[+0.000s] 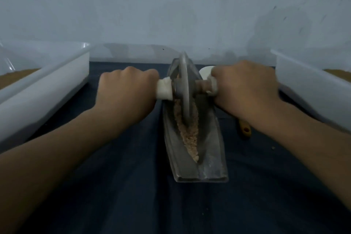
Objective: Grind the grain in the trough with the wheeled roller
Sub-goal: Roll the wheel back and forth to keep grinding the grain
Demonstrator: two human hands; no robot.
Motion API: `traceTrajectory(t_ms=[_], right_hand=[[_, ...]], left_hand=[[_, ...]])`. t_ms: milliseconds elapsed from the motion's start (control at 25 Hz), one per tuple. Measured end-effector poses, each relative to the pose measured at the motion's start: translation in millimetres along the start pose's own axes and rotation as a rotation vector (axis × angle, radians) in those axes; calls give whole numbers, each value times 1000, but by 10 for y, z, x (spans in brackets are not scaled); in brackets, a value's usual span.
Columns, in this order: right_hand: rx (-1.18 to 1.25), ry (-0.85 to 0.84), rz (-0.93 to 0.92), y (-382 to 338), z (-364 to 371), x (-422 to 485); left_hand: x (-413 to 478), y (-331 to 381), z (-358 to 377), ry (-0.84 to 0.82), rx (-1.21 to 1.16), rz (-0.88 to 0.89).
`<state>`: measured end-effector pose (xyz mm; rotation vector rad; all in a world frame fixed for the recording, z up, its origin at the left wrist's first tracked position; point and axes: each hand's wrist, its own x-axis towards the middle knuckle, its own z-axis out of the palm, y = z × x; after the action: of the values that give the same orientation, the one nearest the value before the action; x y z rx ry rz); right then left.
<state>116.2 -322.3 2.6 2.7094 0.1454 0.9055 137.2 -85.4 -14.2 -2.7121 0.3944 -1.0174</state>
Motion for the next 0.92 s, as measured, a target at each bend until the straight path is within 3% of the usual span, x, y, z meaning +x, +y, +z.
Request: traceTrajectory(t_ms=[120,240,480,560,680,920], right_hand=[[84,-134,89,-60,189,399],[139,-164,115,-52,149,298],[116,130,-109,110,-399,-520],[153,103,-136,141,-387,-519],[4,-11,-22,37,-119,-203],[188,-143,132,-8,252,346]], left_hand=[[406,59,227,36,-19,-11],[422,95,119,38,-7,17],[-307,-161,-410,51,11,189],[-350,-208,-415,34,5,175],[-120,-69,-160,-16,25,86],[611,74,107,-9,56,63]])
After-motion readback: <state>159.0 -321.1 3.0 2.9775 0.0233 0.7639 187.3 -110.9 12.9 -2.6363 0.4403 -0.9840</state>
